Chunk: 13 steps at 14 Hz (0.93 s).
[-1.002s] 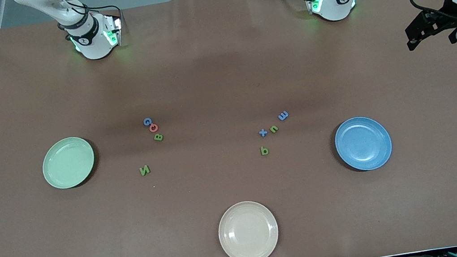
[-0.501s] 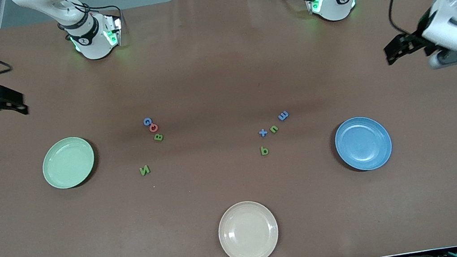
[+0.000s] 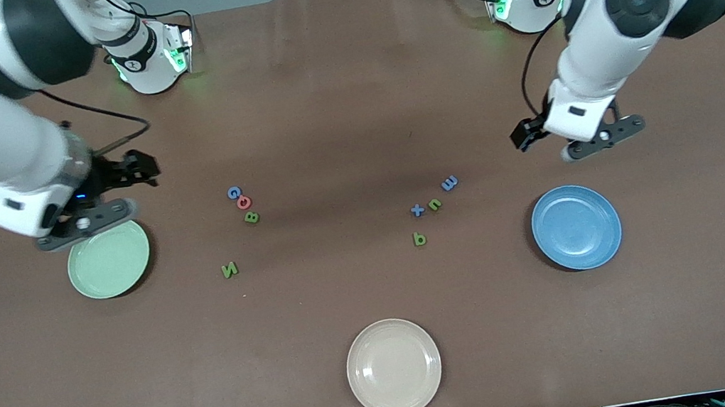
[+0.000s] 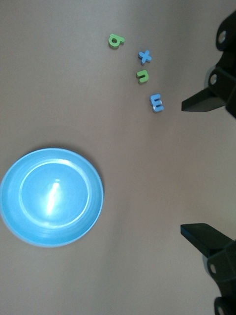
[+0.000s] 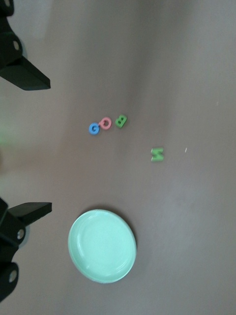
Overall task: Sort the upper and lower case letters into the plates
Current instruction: 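Reach the right gripper to green N while the left gripper reaches blue m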
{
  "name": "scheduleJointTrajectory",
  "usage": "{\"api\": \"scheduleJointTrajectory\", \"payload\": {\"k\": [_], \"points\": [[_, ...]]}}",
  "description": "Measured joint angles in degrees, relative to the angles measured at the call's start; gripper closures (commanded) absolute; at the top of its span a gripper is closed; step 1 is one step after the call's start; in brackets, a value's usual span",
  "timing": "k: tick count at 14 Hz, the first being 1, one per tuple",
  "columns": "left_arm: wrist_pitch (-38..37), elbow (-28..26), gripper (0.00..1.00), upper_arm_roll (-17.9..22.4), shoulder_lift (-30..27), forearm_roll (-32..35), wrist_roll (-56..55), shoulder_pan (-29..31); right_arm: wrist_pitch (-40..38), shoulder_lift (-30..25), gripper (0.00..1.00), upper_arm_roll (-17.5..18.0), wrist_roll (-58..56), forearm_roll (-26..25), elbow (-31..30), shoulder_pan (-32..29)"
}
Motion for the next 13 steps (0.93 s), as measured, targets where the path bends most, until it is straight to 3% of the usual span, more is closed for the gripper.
{"api": "scheduleJointTrajectory", "payload": {"k": [2, 5, 7, 9, 13], "points": [[5.4, -3.7, 0.0, -2.0, 1.6, 0.0, -4.7, -0.1, 7.6, 2.2, 0.0, 0.0, 0.7, 0.0, -3.2, 2.5], [12.6, -6.7, 0.0, -3.3, 5.7, 0.4, -12.0, -0.6, 28.6, 5.5, 0.0, -0.2, 0.7, 0.0, -15.9, 2.8], [16.0, -7.1, 0.0, -3.4, 9.8, 4.8, -20.3, -2.9, 39.7, 8.7, 0.0, -0.4, 0.7, 0.0, -23.0, 2.8], [19.8, -7.2, 0.0, -3.5, 13.9, 9.2, -28.6, -4.8, 45.5, 13.3, 0.0, -0.5, 0.5, 0.0, -25.2, 2.8], [26.6, -7.1, 0.02, -3.6, 19.7, 10.0, -34.2, -6.2, 52.6, 21.7, 0.0, -1.0, -2.3, 0.0, -25.1, 1.9]]}}
